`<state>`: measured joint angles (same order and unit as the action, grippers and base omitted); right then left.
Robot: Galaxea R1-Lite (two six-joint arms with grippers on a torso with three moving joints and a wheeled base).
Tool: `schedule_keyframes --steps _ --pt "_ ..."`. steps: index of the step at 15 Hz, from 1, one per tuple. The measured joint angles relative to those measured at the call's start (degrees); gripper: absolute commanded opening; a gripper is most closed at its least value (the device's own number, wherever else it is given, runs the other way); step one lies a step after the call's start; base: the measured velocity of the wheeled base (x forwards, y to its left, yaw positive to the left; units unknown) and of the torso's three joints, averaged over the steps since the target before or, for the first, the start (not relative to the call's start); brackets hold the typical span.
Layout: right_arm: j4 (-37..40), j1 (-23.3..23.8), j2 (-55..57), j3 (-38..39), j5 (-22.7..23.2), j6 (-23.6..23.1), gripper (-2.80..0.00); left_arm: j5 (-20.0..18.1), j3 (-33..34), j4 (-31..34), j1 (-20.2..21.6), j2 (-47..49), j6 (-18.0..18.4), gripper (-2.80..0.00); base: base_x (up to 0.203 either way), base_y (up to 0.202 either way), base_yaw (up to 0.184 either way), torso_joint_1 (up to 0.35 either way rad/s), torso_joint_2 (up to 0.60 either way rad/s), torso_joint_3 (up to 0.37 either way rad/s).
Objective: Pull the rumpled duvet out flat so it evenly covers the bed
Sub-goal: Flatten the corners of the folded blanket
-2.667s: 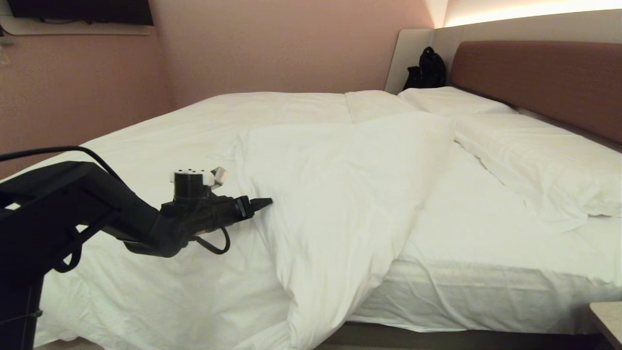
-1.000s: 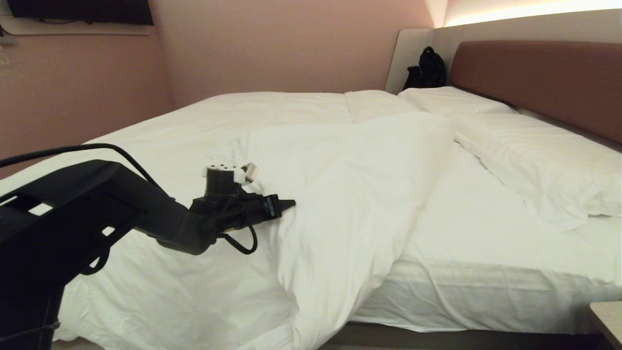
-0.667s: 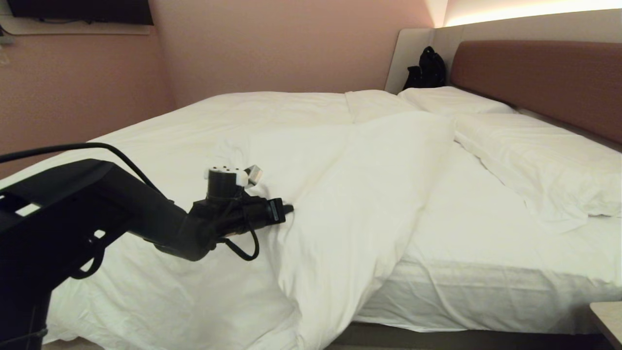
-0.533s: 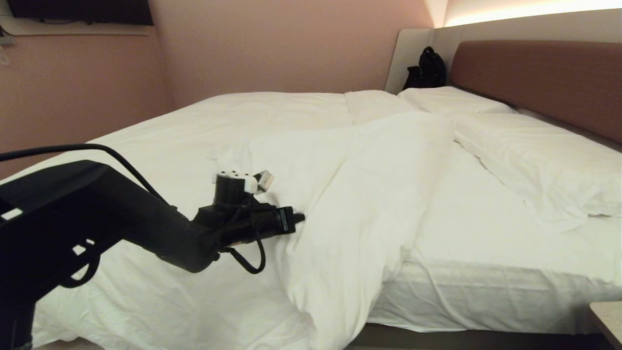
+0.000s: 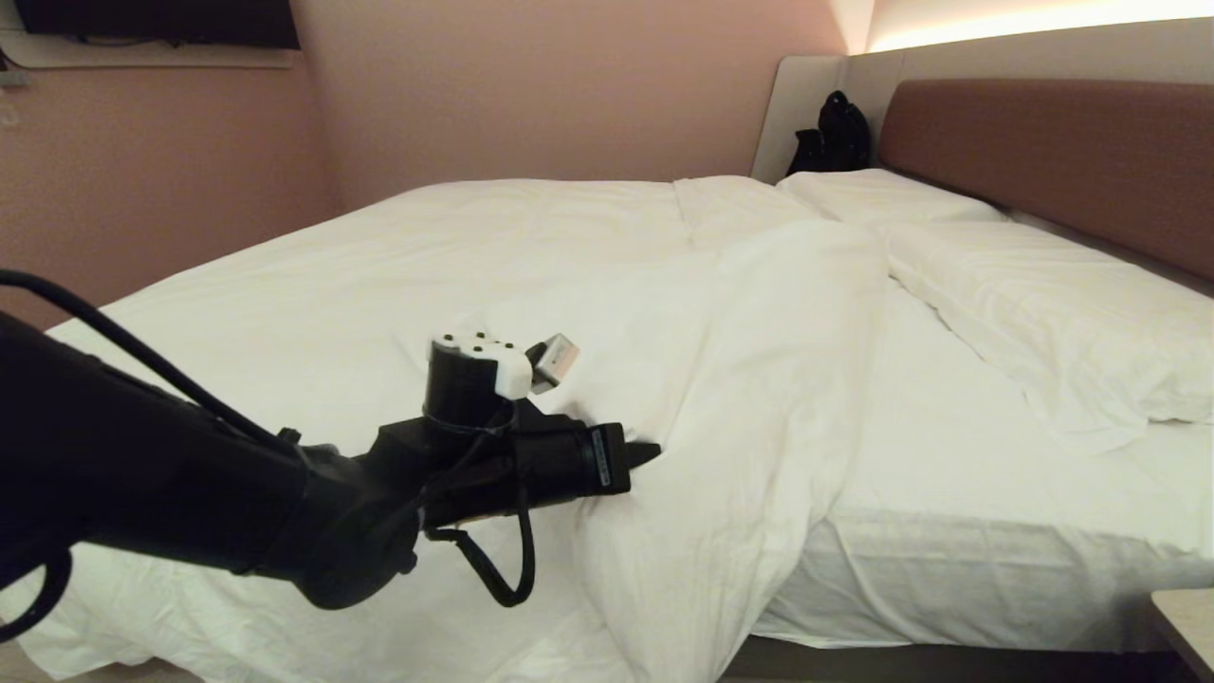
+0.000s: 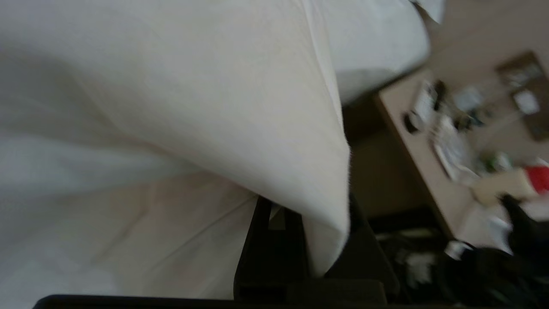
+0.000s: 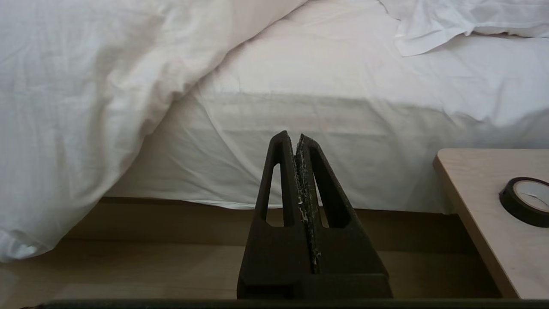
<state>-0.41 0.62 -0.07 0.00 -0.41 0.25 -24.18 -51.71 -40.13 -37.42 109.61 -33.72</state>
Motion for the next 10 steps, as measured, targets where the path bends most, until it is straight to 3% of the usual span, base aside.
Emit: schedule_keyframes --steps 3,10 --pt "0.0 0.0 0.0 0.0 0.0 0.0 -2.80 0.1 1.8 0.2 -4.7 -2.8 -2.5 -2.80 0.000 0.000 0.000 0.000 0.00 0.000" --pt "0.0 0.0 0.0 0.0 0.0 0.0 -2.80 -0.1 8.0 0.0 -12.0 -1.9 -2.2 -2.80 0.000 0.000 0.000 0.000 0.00 0.000"
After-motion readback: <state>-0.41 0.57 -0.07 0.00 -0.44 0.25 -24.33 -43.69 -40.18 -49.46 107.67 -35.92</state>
